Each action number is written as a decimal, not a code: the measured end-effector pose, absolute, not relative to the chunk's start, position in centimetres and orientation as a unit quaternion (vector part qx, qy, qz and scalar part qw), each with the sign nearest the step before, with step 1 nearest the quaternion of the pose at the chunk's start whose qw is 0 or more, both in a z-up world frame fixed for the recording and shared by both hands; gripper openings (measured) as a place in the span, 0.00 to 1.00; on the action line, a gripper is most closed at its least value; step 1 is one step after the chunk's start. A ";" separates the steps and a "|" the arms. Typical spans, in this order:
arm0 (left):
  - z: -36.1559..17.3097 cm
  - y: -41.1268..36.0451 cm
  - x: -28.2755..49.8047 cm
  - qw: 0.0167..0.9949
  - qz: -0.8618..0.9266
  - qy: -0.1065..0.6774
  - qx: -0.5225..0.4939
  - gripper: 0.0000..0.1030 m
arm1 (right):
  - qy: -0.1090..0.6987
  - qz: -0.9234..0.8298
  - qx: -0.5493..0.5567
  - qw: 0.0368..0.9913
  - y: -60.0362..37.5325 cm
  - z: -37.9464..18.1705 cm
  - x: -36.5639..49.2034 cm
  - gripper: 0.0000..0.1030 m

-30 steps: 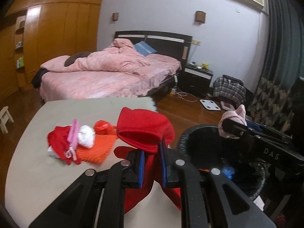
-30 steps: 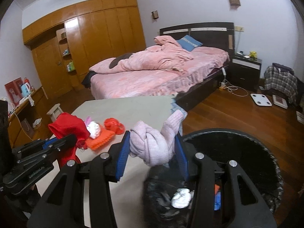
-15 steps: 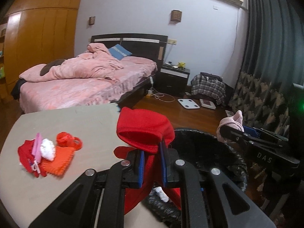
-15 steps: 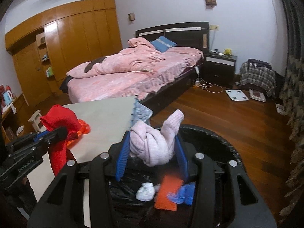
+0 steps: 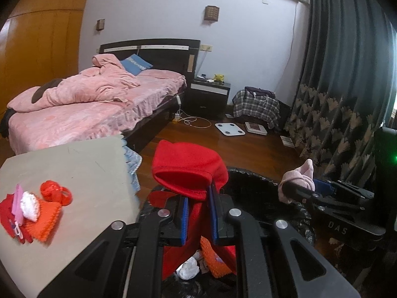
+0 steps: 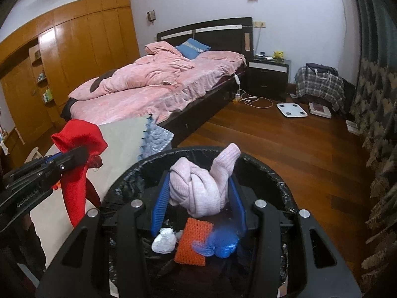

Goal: Collect trash
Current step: 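Carry the red glove and pink sock over the bin and open both grippers, then move the right gripper to the white plastic bag and grasp it, then lift the white bag with the right gripper while the left grasps the pink mask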

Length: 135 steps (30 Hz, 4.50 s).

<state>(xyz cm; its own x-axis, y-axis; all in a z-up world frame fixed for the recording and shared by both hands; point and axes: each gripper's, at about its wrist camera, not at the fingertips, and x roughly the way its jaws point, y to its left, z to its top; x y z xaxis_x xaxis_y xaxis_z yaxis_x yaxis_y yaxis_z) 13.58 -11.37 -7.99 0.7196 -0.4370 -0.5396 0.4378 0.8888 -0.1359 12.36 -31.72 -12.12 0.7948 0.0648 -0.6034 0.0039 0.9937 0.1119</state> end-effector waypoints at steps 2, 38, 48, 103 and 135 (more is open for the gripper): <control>-8.3 -12.0 13.9 0.925 -0.240 0.295 0.001 0.14 | 0.321 0.012 0.056 0.945 -32.2 -12.3 12.3 0.43; -7.4 3.8 12.0 0.959 -0.070 0.274 -0.006 0.92 | 0.295 0.081 0.038 0.951 -23.2 -11.0 15.1 0.95; -9.1 11.8 12.4 0.961 0.016 0.275 -0.022 0.92 | 0.302 0.135 0.012 0.944 -15.3 -11.7 18.6 0.95; -14.6 25.3 17.0 0.945 0.092 0.305 -0.075 0.74 | 0.390 0.331 -0.024 0.859 6.8 -19.1 27.1 0.32; -17.9 14.9 22.8 0.935 -0.011 0.352 -0.036 0.45 | 0.378 0.256 0.018 0.889 -3.9 -18.3 27.3 0.32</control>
